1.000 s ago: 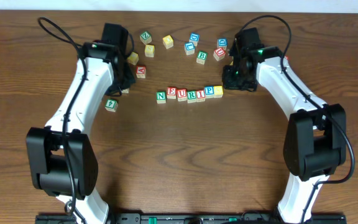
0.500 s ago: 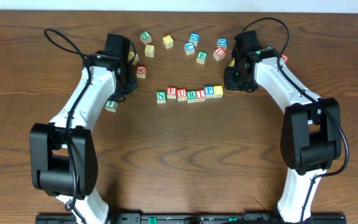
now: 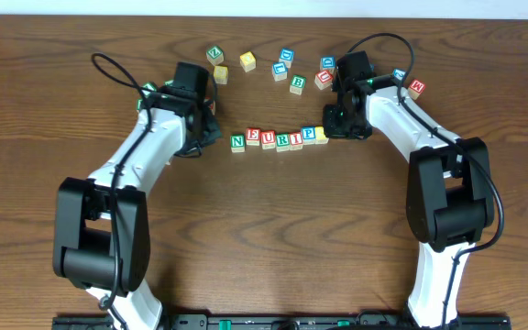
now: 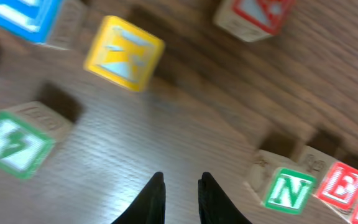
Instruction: Spell out NEURIPS
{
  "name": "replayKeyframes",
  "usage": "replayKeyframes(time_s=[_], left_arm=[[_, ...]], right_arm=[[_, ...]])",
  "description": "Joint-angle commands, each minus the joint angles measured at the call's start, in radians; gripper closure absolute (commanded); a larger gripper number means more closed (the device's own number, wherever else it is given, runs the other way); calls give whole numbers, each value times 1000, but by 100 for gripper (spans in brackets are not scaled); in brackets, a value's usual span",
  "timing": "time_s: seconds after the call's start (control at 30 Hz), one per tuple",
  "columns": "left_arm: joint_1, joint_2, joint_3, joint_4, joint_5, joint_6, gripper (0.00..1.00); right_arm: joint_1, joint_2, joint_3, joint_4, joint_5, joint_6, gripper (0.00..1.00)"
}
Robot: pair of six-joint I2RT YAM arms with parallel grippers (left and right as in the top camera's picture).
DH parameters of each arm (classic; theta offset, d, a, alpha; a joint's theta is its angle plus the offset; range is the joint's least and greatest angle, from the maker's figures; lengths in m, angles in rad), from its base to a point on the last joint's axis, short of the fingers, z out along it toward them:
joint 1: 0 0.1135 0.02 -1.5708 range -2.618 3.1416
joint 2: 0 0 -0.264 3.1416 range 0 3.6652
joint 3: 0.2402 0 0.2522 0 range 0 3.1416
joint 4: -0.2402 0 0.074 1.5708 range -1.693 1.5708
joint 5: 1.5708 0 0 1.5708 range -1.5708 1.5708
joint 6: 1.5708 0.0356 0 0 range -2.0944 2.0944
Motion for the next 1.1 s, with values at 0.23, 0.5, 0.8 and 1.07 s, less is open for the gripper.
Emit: replayKeyframes(time_s=[0.23, 0.5, 0.8, 1.07], left_arm=[[-37, 13, -24, 45, 6, -22, 81], [-38, 13, -24, 45, 6, -22, 81], [-38, 13, -24, 49, -8, -18, 81], [-37, -10, 105, 34, -39, 127, 81]], right_arm=[[21, 2, -3, 5, -33, -10, 90], [29, 2, -3, 2, -43, -10, 89], [29, 0, 0, -19, -27, -10, 88], [2, -1, 210, -183, -11, -22, 83]])
